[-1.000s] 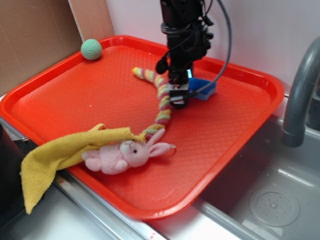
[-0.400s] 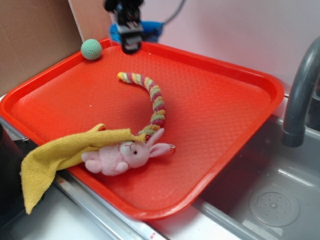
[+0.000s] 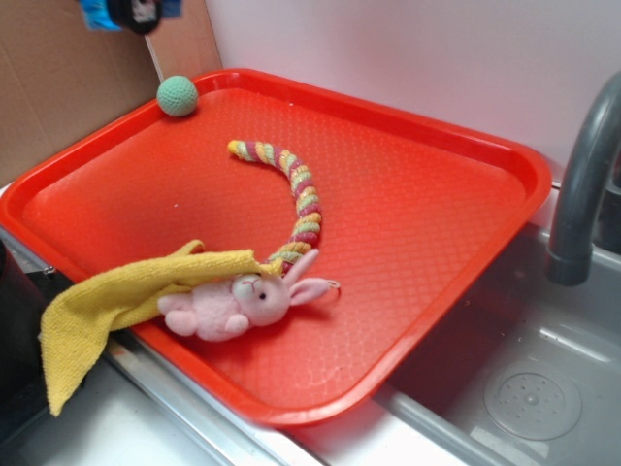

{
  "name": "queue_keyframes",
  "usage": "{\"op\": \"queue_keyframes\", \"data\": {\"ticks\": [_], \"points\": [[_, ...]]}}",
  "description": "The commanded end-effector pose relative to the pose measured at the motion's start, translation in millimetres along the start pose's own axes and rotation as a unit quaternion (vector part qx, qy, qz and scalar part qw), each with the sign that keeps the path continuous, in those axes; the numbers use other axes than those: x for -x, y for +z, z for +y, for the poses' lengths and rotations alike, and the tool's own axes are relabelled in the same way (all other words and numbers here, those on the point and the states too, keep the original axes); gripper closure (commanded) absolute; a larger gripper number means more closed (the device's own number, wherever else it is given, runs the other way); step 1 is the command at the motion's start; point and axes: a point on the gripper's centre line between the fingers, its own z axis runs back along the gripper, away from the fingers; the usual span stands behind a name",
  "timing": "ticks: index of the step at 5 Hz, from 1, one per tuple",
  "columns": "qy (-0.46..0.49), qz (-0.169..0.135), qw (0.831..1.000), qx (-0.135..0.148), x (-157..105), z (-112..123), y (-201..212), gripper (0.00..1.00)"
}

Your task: Grab the blue sponge.

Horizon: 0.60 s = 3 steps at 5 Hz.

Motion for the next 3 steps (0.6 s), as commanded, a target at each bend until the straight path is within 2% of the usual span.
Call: {"op": "queue_keyframes", "data": {"ticks": [1,3], "points": [[0.113,-0.105,0.988,0.000,29,-34,28,1.00],[0.097,-0.100,0.990,-0.018,16,-41,20,1.00]]}}
